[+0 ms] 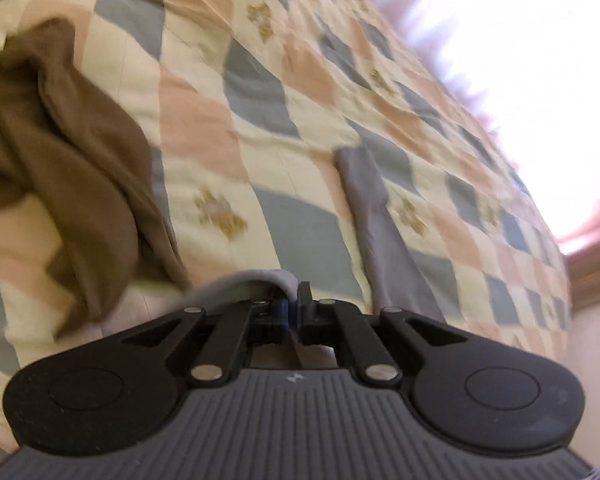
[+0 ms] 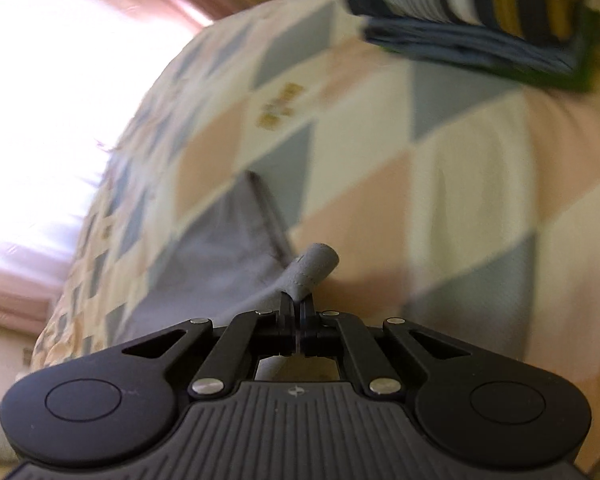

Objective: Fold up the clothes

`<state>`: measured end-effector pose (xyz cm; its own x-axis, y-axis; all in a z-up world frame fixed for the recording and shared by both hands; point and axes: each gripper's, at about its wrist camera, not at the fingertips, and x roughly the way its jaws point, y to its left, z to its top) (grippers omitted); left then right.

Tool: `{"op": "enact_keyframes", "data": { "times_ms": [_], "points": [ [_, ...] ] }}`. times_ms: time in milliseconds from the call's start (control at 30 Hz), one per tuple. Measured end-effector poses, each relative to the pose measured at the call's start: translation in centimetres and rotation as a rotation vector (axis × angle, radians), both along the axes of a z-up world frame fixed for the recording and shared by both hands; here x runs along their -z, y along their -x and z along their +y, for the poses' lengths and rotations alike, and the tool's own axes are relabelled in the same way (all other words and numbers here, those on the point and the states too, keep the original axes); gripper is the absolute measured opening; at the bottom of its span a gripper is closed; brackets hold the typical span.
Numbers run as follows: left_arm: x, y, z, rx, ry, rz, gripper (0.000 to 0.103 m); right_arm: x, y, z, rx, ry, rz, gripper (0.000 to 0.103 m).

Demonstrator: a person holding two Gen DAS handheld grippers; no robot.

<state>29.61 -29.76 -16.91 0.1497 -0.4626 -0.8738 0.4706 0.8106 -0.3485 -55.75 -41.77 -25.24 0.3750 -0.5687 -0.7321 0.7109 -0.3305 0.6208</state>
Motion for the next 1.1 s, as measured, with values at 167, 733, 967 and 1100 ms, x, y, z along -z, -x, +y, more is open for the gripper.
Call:
{"op": "enact_keyframes", "data": {
  "times_ms": [167,733,967,1100],
  "points": [
    [10.1,-1.2,-6.0,0.123,-0.34,-0.038,0.035,0.6,-2.8,-1.4,-0.067,-0.019,-0.046,0.002],
    [16.6,-0.2,6.1,-0.256,0.012,0.231,0.014,6.5,-3.6,1.8,0.02,-0.186,-0.029,0.022],
    [18.0,-1.0,5.9,-0.303,0.066,0.139,0.013,7.3,-3.8,2.2,0.038,-0.199,-0.018,0.027],
    [17.8,-0.9,7.1,-0.268,0.058,0.065,0.028,7.6,-3.8,2.8,0.062,-0.2,-0.025,0.032]
  ]
}}
